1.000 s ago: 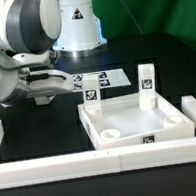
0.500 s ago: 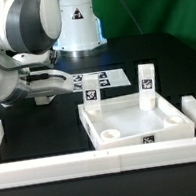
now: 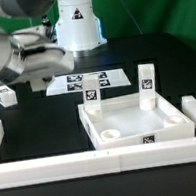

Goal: Assemble square table

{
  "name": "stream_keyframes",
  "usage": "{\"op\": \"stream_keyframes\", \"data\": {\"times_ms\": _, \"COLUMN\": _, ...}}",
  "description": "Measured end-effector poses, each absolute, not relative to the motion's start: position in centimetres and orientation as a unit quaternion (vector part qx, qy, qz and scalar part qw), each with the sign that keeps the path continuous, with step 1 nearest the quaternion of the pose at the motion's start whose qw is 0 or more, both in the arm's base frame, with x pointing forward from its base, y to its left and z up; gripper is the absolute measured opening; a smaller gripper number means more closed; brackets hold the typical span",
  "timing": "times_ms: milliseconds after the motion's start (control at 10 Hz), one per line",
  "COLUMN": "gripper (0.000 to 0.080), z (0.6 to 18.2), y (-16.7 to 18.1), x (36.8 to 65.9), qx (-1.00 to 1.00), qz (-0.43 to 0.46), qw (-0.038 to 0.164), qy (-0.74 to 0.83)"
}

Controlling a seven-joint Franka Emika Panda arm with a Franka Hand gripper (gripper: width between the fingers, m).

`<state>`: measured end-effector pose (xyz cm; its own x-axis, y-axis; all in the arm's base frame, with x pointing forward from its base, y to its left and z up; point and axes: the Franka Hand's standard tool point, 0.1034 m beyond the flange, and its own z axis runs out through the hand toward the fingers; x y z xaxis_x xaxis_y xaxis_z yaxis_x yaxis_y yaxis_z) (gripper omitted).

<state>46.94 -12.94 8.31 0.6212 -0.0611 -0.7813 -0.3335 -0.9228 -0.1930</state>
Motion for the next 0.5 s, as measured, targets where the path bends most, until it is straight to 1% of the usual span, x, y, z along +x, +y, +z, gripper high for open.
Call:
{"op": "stream_keyframes", "data": {"times_ms": 100, "gripper": 0.0291, "z": 10.2, "y": -11.9, "x": 48.0, "qx": -0.887, "qz": 0.42, "qw": 0.156, "qy": 0.112}}
{"op": "stream_keyframes", "data": {"times_ms": 200, "gripper": 0.0291, "z": 12.2, "y": -10.2, "x": 49.2, "qx": -0.906, "qz": 0.382, "qw": 0.137, "qy": 0.123}}
{"op": "stream_keyframes", "data": {"times_ms": 300, "gripper": 0.0291, "z": 14.0, "y": -8.0, "x": 49.7, "qx": -0.931, "qz": 0.317, "qw": 0.126, "qy": 0.132}}
{"op": "stream_keyframes", "data": {"times_ms": 400, "gripper": 0.0291, "z": 15.1, "y": -6.2, "x": 49.1, "qx": -0.936, "qz": 0.302, "qw": 0.12, "qy": 0.137}}
{"op": "stream_keyframes", "data": {"times_ms": 500, "gripper": 0.0291, "z": 15.7, "y": -5.2, "x": 51.1, "qx": -0.948, "qz": 0.266, "qw": 0.109, "qy": 0.139}}
